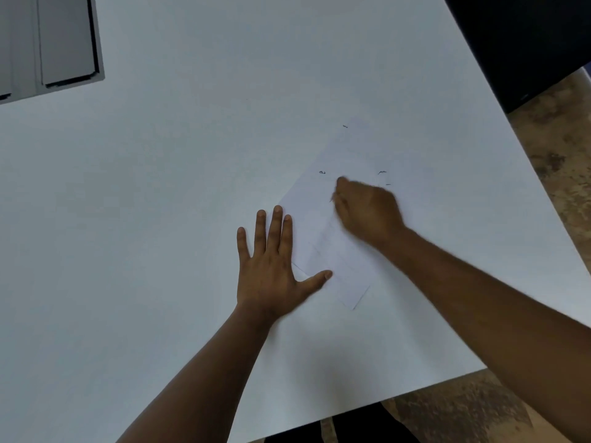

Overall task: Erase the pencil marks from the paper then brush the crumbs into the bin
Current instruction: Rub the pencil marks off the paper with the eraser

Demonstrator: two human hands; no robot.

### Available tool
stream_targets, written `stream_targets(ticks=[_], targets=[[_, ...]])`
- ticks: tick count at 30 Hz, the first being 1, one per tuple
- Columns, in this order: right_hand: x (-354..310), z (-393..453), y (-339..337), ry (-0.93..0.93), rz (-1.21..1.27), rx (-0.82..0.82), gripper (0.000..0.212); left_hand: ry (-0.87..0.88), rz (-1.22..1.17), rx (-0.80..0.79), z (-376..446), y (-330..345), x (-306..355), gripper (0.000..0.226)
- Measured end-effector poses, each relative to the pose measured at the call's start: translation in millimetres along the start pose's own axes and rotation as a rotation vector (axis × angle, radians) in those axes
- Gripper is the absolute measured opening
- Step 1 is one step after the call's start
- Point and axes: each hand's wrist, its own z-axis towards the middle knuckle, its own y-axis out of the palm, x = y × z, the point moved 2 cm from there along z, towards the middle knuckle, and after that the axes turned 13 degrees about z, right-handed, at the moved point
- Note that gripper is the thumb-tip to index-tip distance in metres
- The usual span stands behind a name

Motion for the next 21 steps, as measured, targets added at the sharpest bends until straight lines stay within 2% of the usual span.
stream_targets(ticks=[4, 6, 9, 11, 14, 17, 19, 21], targets=[[11.9, 10.2, -13.0, 0.067, 0.108, 0.005, 0.014, -0.003, 0.007, 0.002, -0.4, -0.2, -0.6, 0.116], [-9.7, -1.3, -4.2, 0.01, 0.13, -0.001, 0.015, -0.006, 0.006, 0.013, -0.4, 0.1, -0.4, 0.116], [-51.8, -29.6, 18.3, -0.154, 0.163, -0.125, 0.02, 0.005, 0.0, 0.016, 0.6, 1.7, -1.1, 0.116], [-53.7, -33.5, 23.1, -0.205, 0.136, -0.116, 0.023, 0.005, 0.001, 0.015, 0.5, 1.7, -1.3, 0.117], [-16.9, -8.6, 14.4, -0.072, -0.01, -0.015, 0.018, -0.002, -0.001, 0.014, -0.2, 0.3, -0.4, 0.116], [10.3, 13.8, -1.3, 0.095, 0.017, 0.038, 0.019, -0.004, -0.014, 0.02, -0.5, -0.4, -0.3, 0.116], [1.5, 15.0, -3.3, 0.128, 0.046, 0.064, 0.019, -0.006, -0.026, 0.036, -0.7, 0.1, -0.5, 0.117], [-19.1, 0.8, 4.8, 0.107, 0.107, 0.0, 0.02, -0.004, -0.029, 0.038, -0.7, 1.3, -0.6, 0.117]])
